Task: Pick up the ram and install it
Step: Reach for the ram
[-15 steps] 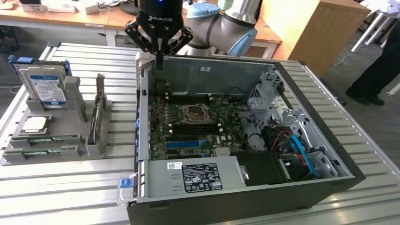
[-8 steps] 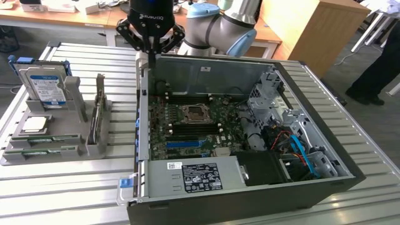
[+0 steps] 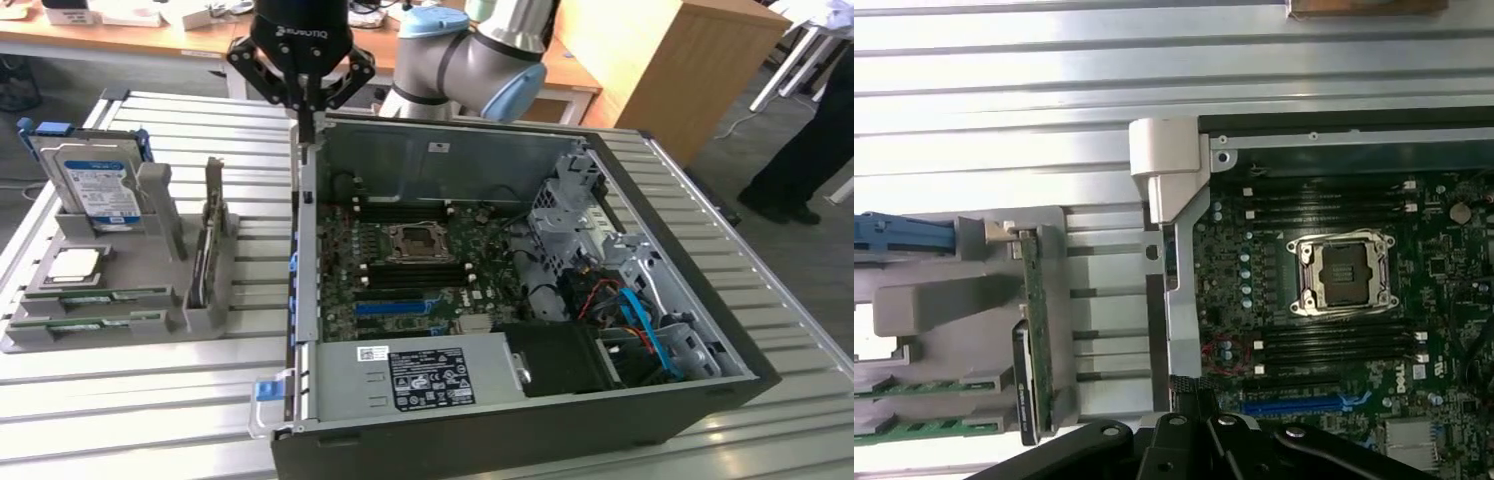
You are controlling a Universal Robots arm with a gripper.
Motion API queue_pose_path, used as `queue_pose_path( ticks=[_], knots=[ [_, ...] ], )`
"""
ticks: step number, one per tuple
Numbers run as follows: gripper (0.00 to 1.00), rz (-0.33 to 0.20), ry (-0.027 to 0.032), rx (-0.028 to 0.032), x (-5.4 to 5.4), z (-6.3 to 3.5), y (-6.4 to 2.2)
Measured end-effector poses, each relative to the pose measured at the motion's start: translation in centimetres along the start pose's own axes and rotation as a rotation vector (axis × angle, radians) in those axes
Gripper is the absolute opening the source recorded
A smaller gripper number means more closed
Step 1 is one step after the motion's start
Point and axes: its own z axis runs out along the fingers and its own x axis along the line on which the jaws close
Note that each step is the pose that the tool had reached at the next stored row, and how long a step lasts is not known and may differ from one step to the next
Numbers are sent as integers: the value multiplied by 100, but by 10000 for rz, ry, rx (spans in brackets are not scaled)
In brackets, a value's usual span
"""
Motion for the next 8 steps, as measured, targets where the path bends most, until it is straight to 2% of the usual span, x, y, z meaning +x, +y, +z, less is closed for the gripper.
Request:
queue_pose_path(
  ticks=[8],
  knots=[
    [11, -1, 0, -1, 175, 4, 31]
  ],
)
